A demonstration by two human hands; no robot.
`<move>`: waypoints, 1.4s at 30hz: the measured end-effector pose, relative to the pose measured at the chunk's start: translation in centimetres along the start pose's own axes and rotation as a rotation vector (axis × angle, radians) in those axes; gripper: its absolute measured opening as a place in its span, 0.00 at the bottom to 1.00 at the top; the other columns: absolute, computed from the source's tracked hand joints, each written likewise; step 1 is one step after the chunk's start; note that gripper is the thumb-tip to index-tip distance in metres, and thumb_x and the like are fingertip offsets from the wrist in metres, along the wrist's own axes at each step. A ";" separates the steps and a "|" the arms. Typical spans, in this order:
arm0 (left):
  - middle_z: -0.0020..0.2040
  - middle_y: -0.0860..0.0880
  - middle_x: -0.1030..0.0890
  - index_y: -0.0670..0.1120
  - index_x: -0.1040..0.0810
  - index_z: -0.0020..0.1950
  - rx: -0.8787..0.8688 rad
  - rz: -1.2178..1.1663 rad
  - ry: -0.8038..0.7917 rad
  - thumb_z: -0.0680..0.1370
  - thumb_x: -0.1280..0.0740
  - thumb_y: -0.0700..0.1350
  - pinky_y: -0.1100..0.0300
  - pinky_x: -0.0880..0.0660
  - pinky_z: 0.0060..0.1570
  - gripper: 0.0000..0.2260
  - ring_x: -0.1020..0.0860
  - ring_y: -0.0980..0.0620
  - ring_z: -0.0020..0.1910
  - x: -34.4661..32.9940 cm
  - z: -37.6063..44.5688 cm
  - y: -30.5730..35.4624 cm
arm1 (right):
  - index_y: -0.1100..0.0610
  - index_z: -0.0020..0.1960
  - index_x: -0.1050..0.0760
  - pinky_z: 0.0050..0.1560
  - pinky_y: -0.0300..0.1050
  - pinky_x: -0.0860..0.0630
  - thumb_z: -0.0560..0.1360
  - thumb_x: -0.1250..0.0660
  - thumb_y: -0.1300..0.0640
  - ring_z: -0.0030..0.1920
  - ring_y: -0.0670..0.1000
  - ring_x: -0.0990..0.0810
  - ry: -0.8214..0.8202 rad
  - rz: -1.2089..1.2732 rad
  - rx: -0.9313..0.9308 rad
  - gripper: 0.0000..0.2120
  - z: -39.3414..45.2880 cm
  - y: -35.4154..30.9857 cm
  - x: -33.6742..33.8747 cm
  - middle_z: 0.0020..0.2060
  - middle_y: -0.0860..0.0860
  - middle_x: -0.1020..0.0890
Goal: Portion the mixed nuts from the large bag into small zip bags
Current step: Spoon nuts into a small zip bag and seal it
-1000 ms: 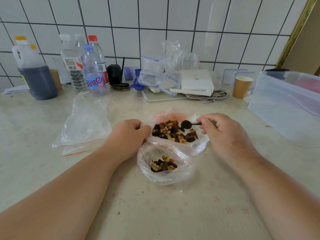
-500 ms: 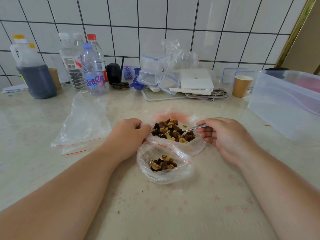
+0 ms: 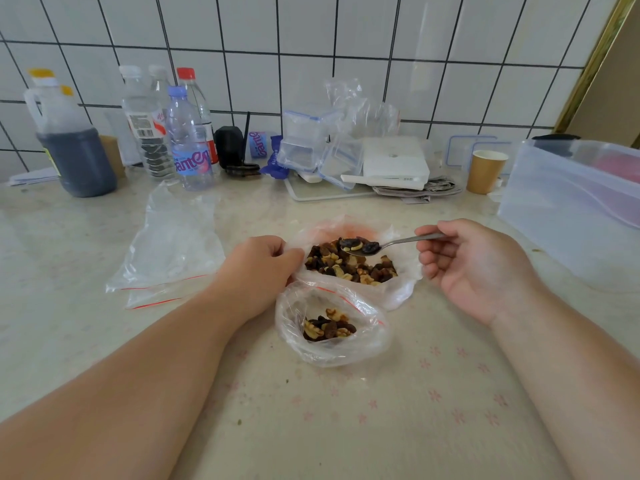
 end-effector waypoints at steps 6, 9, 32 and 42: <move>0.27 0.56 0.22 0.43 0.19 0.40 0.002 0.024 -0.006 0.78 0.32 0.55 0.60 0.27 0.33 0.16 0.27 0.60 0.26 -0.1 0.1 -0.1 | 0.62 0.35 0.17 0.27 0.38 0.28 0.80 0.41 0.59 0.27 0.49 0.25 -0.242 -0.088 0.012 0.20 -1.7 -0.3 -2.2 0.28 0.56 0.22; 0.27 0.56 0.22 0.44 0.19 0.40 0.006 0.028 -0.016 0.78 0.32 0.55 0.60 0.27 0.32 0.15 0.27 0.61 0.25 -0.1 0.2 -0.1 | 0.60 0.36 0.16 0.31 0.39 0.26 0.79 0.37 0.56 0.30 0.50 0.24 -0.350 -0.218 0.140 0.17 -2.5 -0.6 -3.1 0.30 0.56 0.20; 0.28 0.56 0.20 0.43 0.19 0.41 -0.011 0.013 -0.020 0.79 0.33 0.55 0.61 0.27 0.34 0.16 0.26 0.62 0.25 -0.1 0.1 -0.1 | 0.45 0.45 0.18 0.41 0.46 0.25 0.81 0.38 0.49 0.31 0.39 0.22 0.147 -0.821 0.494 0.11 -0.5 -1.8 0.3 0.36 0.42 0.16; 0.28 0.54 0.23 0.46 0.22 0.38 -0.011 0.034 -0.032 0.80 0.33 0.55 0.58 0.27 0.33 0.16 0.26 0.54 0.30 -0.1 -0.2 0.3 | 0.53 0.38 0.16 0.34 0.43 0.27 0.80 0.37 0.56 0.31 0.46 0.22 0.109 -0.481 0.274 0.16 1.5 0.1 1.3 0.33 0.51 0.15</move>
Point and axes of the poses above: each hand's wrist, its own z-axis towards the middle knuckle, its own x-axis out of the back of the hand, y = z × x, the point moved 6 cm from there along z, towards the middle knuckle
